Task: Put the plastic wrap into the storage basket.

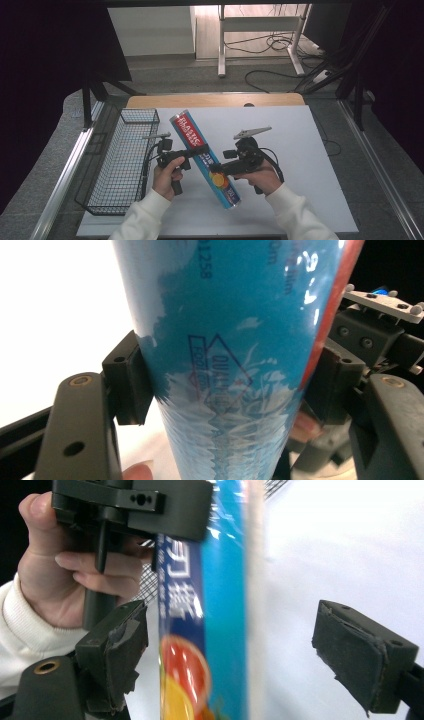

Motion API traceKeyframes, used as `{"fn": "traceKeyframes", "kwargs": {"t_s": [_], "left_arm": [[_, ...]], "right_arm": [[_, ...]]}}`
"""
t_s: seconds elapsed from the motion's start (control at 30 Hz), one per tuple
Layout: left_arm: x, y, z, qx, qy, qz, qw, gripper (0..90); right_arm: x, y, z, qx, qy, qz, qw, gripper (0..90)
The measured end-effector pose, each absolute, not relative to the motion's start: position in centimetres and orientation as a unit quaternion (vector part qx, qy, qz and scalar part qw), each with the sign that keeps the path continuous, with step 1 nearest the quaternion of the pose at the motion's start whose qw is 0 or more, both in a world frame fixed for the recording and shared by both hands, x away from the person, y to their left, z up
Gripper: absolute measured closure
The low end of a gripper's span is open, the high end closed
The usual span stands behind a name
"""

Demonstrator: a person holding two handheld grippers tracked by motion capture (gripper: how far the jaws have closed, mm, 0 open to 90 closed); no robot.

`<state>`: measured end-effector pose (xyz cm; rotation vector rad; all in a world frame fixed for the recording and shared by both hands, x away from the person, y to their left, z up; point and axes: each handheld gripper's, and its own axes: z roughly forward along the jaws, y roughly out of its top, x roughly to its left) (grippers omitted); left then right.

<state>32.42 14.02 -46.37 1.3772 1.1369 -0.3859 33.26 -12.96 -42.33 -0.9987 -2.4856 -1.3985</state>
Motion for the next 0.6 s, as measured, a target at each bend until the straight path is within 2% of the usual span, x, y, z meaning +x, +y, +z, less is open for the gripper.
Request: {"fn": "traceKeyframes", "kwargs": {"t_s": [0.6], "left_arm": [[33.0, 15.7, -42.4, 0.643, 0.498, -0.114, 0.571, 31.8]], "right_arm": [[33.1, -19.8, -43.4, -0.392, -0.779, -0.488, 0.035, 15.8]]}}
